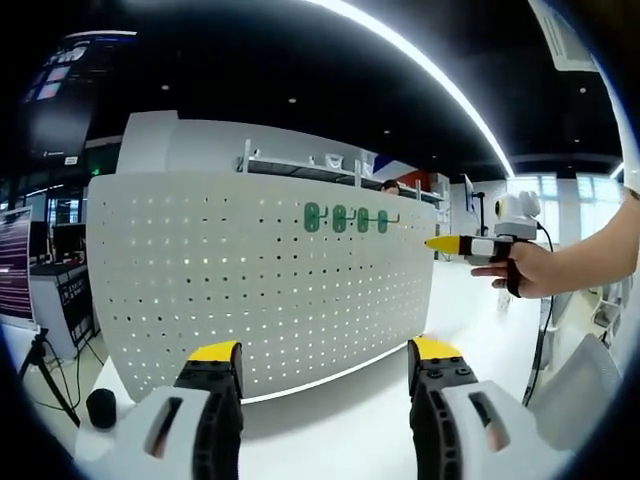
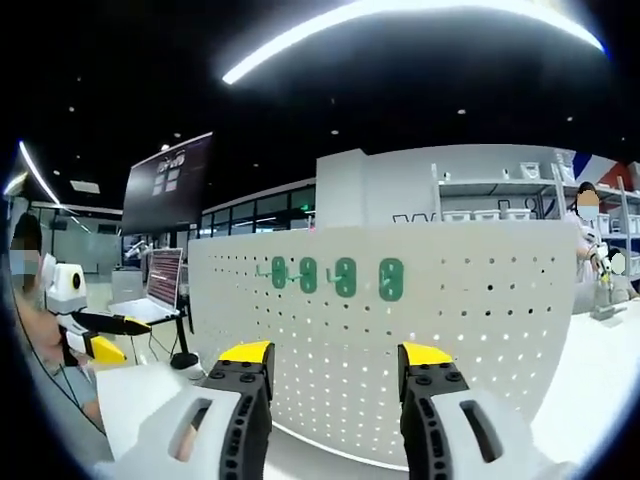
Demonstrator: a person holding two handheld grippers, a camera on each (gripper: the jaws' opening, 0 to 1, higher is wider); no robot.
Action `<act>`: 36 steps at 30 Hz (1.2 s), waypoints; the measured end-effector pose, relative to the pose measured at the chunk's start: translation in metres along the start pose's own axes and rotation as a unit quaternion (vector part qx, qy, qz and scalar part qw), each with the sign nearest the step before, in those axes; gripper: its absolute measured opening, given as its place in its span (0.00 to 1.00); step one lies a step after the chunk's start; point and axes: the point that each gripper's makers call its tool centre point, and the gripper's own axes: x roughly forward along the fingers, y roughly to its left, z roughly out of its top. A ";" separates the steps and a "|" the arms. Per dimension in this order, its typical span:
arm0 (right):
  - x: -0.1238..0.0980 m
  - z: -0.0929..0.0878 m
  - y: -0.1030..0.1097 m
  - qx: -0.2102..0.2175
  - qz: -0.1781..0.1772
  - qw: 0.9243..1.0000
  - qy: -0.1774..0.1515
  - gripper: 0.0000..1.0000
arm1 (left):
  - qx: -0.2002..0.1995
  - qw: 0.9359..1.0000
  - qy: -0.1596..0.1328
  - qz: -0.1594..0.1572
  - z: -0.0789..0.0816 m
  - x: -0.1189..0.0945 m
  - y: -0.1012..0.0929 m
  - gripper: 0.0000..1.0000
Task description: Insert the hook assembly into the mounting plate slot until the hook locks in place.
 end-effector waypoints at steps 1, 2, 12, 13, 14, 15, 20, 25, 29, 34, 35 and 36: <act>-0.001 0.000 0.001 0.000 0.000 1.000 0.000 0.48 | 0.000 1.000 0.000 0.000 0.000 0.000 0.000 0.69; -0.002 0.001 0.001 0.001 0.001 1.000 -0.002 0.48 | 0.000 1.000 0.000 0.000 0.000 0.001 0.000 0.69; -0.016 -0.002 0.002 0.005 -0.005 1.000 -0.002 0.49 | -0.001 1.000 -0.003 -0.005 0.002 0.001 -0.004 0.69; -0.017 -0.003 0.003 0.005 -0.004 1.000 -0.002 0.49 | -0.001 1.000 -0.003 -0.005 0.002 0.001 -0.004 0.70; -0.019 -0.003 0.004 0.003 -0.002 1.000 -0.002 0.49 | -0.001 1.000 -0.003 -0.006 0.002 0.001 -0.004 0.70; -0.020 -0.004 0.005 0.003 -0.001 1.000 -0.001 0.49 | -0.002 1.000 -0.004 -0.007 0.002 0.000 -0.004 0.70; -0.028 -0.008 0.007 0.003 0.000 1.000 0.002 0.51 | 0.000 1.000 -0.004 -0.008 0.002 -0.002 -0.005 0.70; -0.036 -0.012 0.010 -0.003 0.003 1.000 0.007 0.53 | -0.001 1.000 -0.004 -0.008 0.000 -0.003 -0.005 0.71; -0.041 -0.015 0.011 0.006 0.003 1.000 0.005 0.58 | 0.001 1.000 -0.002 -0.011 0.000 -0.003 -0.007 0.73; -0.050 -0.019 0.016 0.009 0.004 1.000 0.006 0.60 | 0.002 1.000 -0.004 -0.015 0.000 -0.003 -0.009 0.75; -0.051 -0.020 0.016 0.009 0.004 1.000 0.006 0.60 | 0.003 1.000 -0.004 -0.015 0.000 -0.003 -0.009 0.75; -0.053 -0.021 0.016 0.010 0.004 1.000 0.006 0.60 | 0.004 1.000 -0.003 -0.016 0.000 -0.003 -0.009 0.75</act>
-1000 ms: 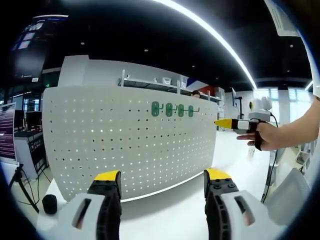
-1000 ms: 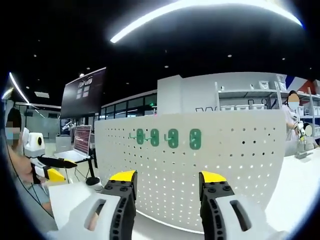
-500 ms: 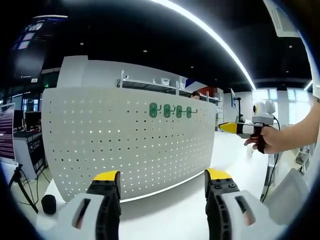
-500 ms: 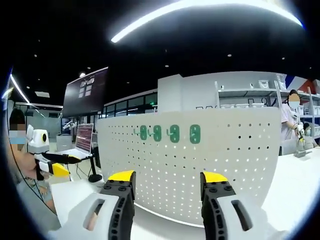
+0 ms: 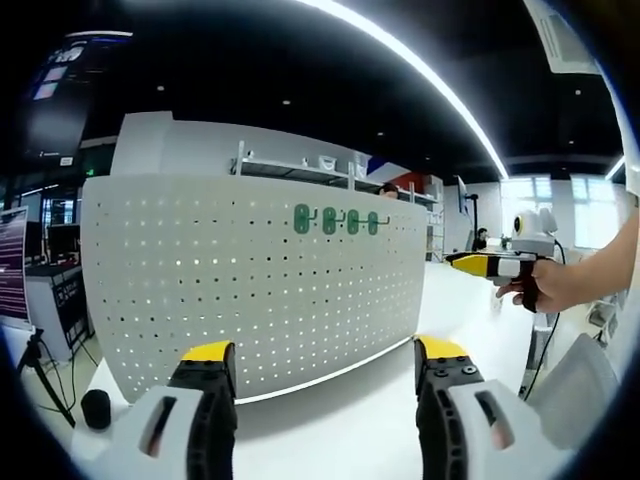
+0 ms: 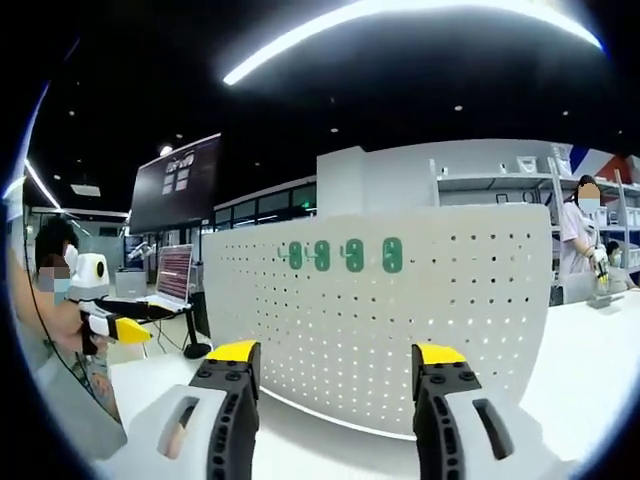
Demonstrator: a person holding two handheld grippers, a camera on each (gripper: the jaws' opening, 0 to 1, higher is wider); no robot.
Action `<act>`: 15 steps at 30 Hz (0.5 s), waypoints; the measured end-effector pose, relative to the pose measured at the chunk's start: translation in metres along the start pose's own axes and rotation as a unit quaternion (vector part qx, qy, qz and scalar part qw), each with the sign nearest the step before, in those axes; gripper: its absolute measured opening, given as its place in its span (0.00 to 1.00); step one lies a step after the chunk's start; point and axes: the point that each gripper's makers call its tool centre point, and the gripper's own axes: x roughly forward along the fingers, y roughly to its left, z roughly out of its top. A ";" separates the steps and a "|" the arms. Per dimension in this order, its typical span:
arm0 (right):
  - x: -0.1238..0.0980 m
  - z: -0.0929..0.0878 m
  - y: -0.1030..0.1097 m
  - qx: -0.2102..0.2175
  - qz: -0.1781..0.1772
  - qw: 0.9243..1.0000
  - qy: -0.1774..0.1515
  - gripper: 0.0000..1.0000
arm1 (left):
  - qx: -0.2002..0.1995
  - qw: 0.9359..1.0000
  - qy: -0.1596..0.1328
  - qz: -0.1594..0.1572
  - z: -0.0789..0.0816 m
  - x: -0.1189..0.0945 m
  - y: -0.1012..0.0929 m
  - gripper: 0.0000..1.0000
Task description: Insert the hook assembly into the mounting plate slot until the hook locks in place.
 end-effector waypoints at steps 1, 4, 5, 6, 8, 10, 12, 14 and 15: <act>-0.002 -0.001 0.000 0.002 0.001 1.000 0.000 0.61 | 0.000 1.000 0.001 -0.001 0.000 0.000 -0.001 0.75; -0.007 -0.004 0.002 0.005 0.000 1.000 0.000 0.61 | 0.001 1.000 0.000 -0.002 0.000 0.000 -0.002 0.76; -0.009 -0.005 0.003 0.006 0.000 1.000 -0.001 0.62 | 0.003 1.000 -0.001 -0.001 0.000 -0.001 -0.002 0.76; -0.010 -0.006 0.005 0.007 0.001 1.000 -0.001 0.62 | 0.005 1.000 -0.003 0.000 0.001 -0.001 -0.002 0.76; -0.013 -0.009 0.007 0.007 0.001 1.000 0.001 0.62 | 0.004 1.000 -0.003 -0.003 0.000 -0.001 -0.003 0.77; -0.016 -0.010 0.009 0.011 0.001 1.000 -0.002 0.63 | 0.008 1.000 -0.003 -0.004 0.000 -0.001 -0.004 0.77; -0.019 -0.011 0.009 0.012 0.000 1.000 -0.003 0.63 | 0.008 1.000 -0.002 -0.005 -0.001 -0.002 -0.005 0.78; -0.022 -0.012 0.010 0.013 0.000 1.000 -0.005 0.64 | 0.005 1.000 -0.002 -0.009 -0.001 -0.002 -0.006 0.80; -0.023 -0.013 0.010 0.012 -0.001 1.000 -0.004 0.64 | 0.005 1.000 -0.002 -0.010 -0.002 -0.002 -0.007 0.80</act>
